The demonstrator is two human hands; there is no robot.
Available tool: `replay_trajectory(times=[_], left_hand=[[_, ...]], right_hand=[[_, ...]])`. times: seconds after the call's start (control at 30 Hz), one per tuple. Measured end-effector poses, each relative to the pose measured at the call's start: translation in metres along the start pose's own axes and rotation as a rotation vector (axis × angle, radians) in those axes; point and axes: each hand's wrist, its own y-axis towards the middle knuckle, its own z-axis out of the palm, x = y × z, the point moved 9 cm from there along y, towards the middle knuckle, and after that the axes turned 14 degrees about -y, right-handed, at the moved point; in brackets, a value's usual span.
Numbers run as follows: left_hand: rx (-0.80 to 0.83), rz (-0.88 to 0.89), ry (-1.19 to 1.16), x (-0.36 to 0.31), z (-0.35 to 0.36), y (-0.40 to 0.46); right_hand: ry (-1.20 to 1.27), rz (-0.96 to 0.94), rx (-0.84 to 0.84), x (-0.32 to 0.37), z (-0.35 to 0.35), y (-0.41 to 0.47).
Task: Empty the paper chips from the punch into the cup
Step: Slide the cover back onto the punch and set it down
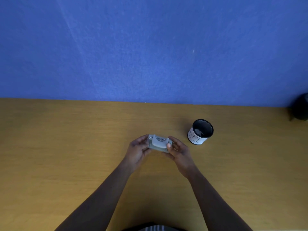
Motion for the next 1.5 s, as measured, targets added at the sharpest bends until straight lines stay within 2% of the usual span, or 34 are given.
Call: replay_trajectory(times=[0.13,0.4,0.77,0.9,1.17,1.4,1.5], left_hand=[[-0.013,0.036,0.075,-0.001,-0.004,0.001],[-0.076,0.11,0.236,0.002,-0.013,0.001],[-0.164,0.141,0.307,0.005,-0.034,0.01],[-0.204,0.161,0.352,0.004,-0.041,0.017],[-0.042,0.062,0.489,0.002,-0.024,0.029],[0.203,-0.079,0.661,0.01,0.006,0.034],[0.162,-0.067,0.651,0.008,0.01,0.036]], right_hand=[[0.034,0.029,0.054,-0.009,-0.001,0.002],[-0.079,0.073,-0.035,-0.012,0.0,0.004],[-0.34,0.033,-0.055,-0.017,0.0,0.015],[-0.417,0.041,-0.007,-0.021,0.004,0.018],[-0.19,0.198,0.142,-0.026,0.006,0.025],[-0.365,0.163,0.232,-0.015,0.022,0.039],[-0.357,0.149,0.275,-0.016,0.027,0.045]])
